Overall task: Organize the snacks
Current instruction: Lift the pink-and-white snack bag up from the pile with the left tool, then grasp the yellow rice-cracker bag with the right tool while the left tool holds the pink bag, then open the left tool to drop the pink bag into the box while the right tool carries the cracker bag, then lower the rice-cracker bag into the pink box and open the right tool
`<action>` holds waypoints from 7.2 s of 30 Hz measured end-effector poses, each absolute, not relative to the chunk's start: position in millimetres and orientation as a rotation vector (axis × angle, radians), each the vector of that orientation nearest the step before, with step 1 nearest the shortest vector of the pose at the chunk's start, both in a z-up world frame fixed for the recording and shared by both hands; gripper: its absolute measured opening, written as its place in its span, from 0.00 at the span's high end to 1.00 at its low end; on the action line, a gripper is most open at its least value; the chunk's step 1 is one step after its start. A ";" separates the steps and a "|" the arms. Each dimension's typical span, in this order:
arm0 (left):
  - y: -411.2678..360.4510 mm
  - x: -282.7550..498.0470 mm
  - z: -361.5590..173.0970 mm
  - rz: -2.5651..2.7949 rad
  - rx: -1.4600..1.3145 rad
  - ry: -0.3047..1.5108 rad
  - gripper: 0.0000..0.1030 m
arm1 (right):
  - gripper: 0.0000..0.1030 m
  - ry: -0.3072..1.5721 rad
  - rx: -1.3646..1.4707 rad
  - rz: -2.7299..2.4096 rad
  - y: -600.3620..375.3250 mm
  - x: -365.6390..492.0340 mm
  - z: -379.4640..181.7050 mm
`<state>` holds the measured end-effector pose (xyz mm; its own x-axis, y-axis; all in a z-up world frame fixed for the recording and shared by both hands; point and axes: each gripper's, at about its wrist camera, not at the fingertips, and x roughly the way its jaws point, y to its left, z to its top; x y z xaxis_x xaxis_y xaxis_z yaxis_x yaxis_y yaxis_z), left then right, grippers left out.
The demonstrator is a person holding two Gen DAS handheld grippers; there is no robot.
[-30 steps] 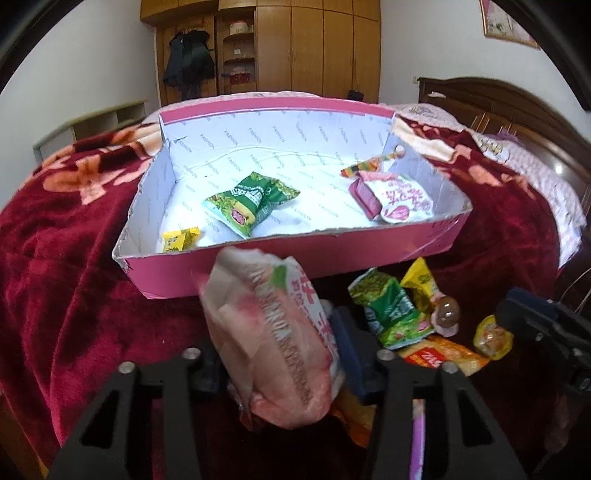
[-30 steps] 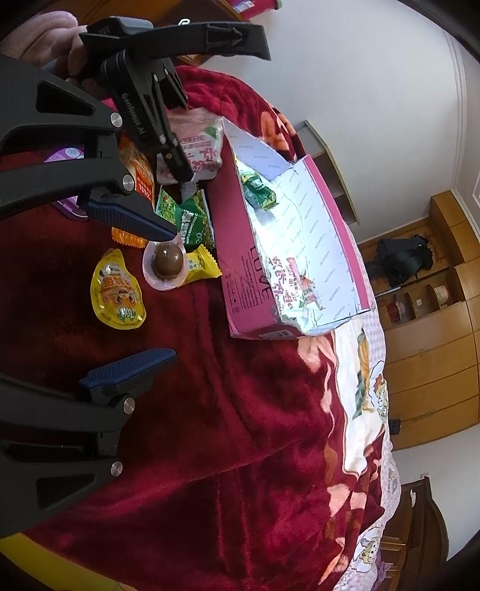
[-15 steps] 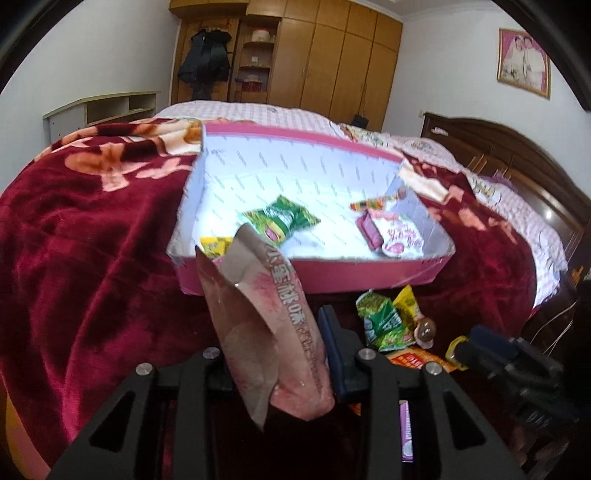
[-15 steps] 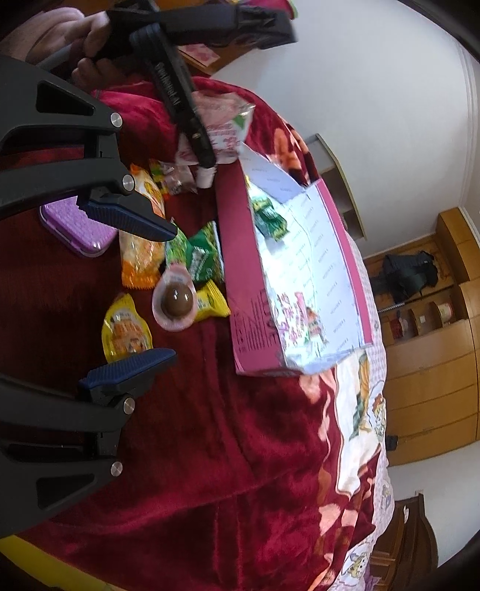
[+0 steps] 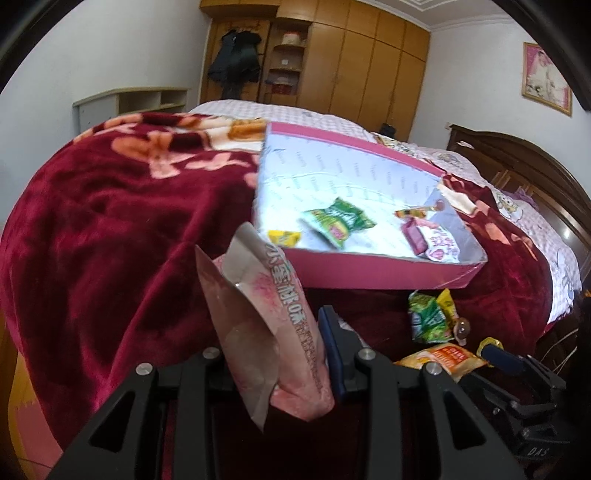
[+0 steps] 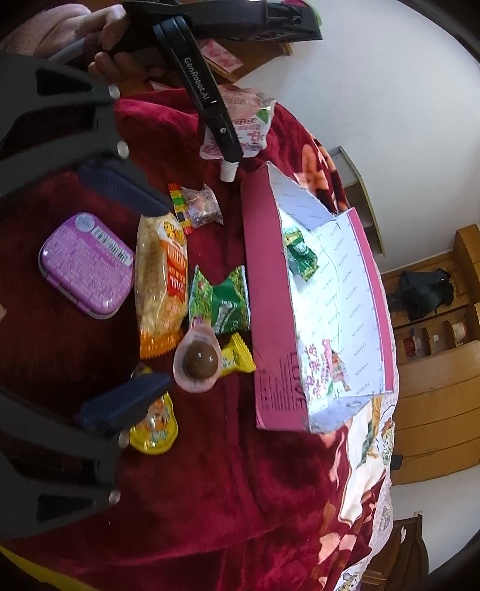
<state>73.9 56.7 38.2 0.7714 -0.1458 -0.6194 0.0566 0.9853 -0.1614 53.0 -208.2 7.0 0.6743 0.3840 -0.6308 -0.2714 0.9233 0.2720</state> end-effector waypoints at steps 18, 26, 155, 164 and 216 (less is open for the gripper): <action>79.3 78.9 15.6 -0.140 -0.227 0.705 0.66 | 0.00 0.806 0.086 0.293 -152.0 76.8 -11.3; 85.0 79.9 13.0 -0.154 -0.250 0.706 0.66 | 0.07 0.797 0.095 0.275 -151.9 77.4 -10.1; 15.6 219.7 57.4 -0.168 0.009 0.649 0.37 | 0.59 0.610 0.188 0.371 -227.0 70.3 54.5; 17.7 209.8 65.0 -0.167 0.014 0.630 0.28 | 0.59 0.618 0.174 0.364 -225.1 79.7 58.0; 33.5 184.2 71.6 -0.177 -0.028 0.598 0.22 | 0.59 0.716 0.077 0.300 -182.9 215.4 50.9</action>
<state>184.2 33.5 71.6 0.8119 -0.1739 -0.5573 0.1575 0.9845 -0.0778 215.4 -182.9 50.9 0.7135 0.2967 -0.6347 -0.2441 0.9544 0.1717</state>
